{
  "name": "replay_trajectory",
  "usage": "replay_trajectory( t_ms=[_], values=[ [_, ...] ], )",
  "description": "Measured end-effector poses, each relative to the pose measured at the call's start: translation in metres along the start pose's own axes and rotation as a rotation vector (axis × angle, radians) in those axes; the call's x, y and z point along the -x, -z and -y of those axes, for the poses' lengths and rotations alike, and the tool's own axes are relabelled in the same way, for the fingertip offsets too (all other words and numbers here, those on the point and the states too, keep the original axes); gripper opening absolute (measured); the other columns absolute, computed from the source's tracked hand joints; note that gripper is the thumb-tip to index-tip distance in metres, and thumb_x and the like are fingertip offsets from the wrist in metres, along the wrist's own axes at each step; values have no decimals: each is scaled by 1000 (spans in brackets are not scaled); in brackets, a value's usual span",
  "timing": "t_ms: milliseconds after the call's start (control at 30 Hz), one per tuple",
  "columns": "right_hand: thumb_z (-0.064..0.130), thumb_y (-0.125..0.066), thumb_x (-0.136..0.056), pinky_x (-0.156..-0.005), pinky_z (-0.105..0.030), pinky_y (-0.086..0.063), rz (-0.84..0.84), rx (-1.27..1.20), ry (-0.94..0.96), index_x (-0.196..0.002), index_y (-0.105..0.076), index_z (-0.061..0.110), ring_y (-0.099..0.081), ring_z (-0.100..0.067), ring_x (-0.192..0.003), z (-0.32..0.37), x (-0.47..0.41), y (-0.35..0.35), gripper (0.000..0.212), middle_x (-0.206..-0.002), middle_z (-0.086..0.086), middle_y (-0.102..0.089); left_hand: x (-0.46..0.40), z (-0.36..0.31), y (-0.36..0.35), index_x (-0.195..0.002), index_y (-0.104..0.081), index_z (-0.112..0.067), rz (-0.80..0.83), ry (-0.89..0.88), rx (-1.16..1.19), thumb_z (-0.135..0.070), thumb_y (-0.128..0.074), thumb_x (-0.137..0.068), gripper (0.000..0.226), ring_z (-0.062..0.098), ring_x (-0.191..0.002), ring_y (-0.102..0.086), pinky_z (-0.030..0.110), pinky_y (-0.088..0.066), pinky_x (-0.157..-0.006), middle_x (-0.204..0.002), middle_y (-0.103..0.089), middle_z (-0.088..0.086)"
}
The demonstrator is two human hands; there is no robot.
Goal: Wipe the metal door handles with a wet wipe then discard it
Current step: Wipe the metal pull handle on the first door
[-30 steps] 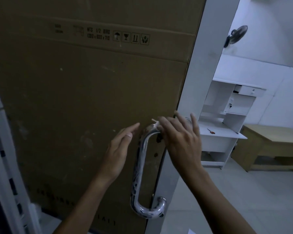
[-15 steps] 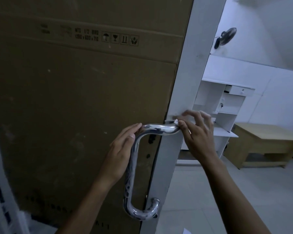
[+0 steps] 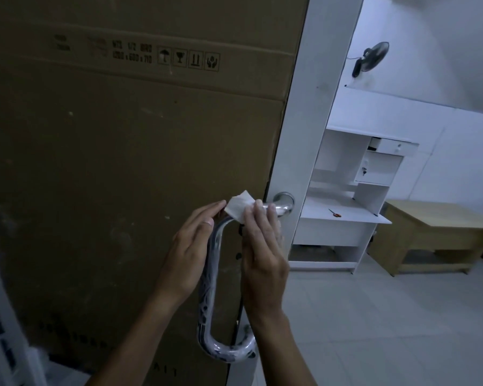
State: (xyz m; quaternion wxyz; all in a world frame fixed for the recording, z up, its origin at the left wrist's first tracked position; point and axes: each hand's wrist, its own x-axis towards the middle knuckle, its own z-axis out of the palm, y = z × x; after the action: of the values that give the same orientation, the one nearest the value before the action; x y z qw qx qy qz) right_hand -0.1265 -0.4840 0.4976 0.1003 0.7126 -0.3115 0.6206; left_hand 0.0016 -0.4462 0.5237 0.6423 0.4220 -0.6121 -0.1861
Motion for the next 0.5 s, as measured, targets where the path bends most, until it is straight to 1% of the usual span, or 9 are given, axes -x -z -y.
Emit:
replay_trajectory(
  t_ms=[33,100,167,233,333,367,400,433,500],
  values=[
    [29,-34,-106,-115,-44,-32,2,47,17,-140,-48,13,-29,-20,-145,-2,0,-1,40,-149,-4,-43,0,0,0,-128,-53,-41,3,-1,-4,-31,-31,-99,38,-8,-127,-45,7,-33,-101,-130,-53,-31],
    [32,-28,-106,-116,-42,-29,-14,62,-59,-147,-36,16,-22,-17,-148,-5,-3,-3,44,-155,-1,-33,0,0,1,-127,-53,-41,0,0,-21,-32,-31,-98,37,-8,-126,-45,6,-33,-101,-129,-52,-33],
    [42,-22,-105,-119,-34,-22,-14,9,-225,-151,-20,23,-13,-9,-149,-8,-11,-1,50,-159,7,-20,0,0,0,-127,-53,-42,-10,3,-27,-32,-31,-98,38,-8,-126,-45,7,-33,-102,-129,-52,-33],
    [53,-17,-102,-120,-25,-14,8,-79,-406,-153,-13,27,-6,1,-148,-9,-21,0,58,-160,13,-10,-1,1,-1,-126,-54,-42,-18,12,-31,-32,-31,-98,38,-8,-126,-45,7,-33,-102,-129,-53,-33],
    [61,-17,-97,-109,-3,-8,-11,-274,-642,-155,-10,31,-4,14,-141,0,-29,2,66,-161,16,-10,-1,2,-3,-127,-55,-39,-32,11,-34,-33,-31,-97,39,-7,-126,-45,8,-33,-103,-129,-53,-31],
    [61,-19,-96,-102,3,-9,-25,-351,-718,-155,-10,32,-5,17,-138,6,-31,3,66,-160,18,-10,-1,2,-3,-127,-55,-38,-39,6,-32,-32,-31,-97,39,-7,-126,-45,8,-33,-102,-129,-53,-30],
    [60,-21,-97,-97,6,-12,-42,-432,-800,-154,-9,35,-9,17,-136,12,-32,3,64,-159,20,-11,-1,2,-4,-127,-56,-37,-47,2,-29,-32,-32,-97,39,-7,-126,-46,7,-33,-102,-129,-54,-29],
    [58,-23,-99,-94,3,-16,-56,-516,-889,-154,-8,39,-13,16,-134,19,-34,5,60,-158,21,-13,-1,2,-3,-127,-56,-36,-52,1,-26,-32,-32,-97,39,-7,-125,-46,6,-32,-101,-129,-54,-28],
    [51,-29,-102,-93,-8,-22,-98,-717,-1067,-153,-9,42,-24,10,-126,32,-41,10,55,-158,18,-19,-2,2,-3,-128,-57,-35,-51,5,-23,-32,-32,-97,40,-7,-125,-46,5,-32,-99,-128,-55,-28]
  ],
)
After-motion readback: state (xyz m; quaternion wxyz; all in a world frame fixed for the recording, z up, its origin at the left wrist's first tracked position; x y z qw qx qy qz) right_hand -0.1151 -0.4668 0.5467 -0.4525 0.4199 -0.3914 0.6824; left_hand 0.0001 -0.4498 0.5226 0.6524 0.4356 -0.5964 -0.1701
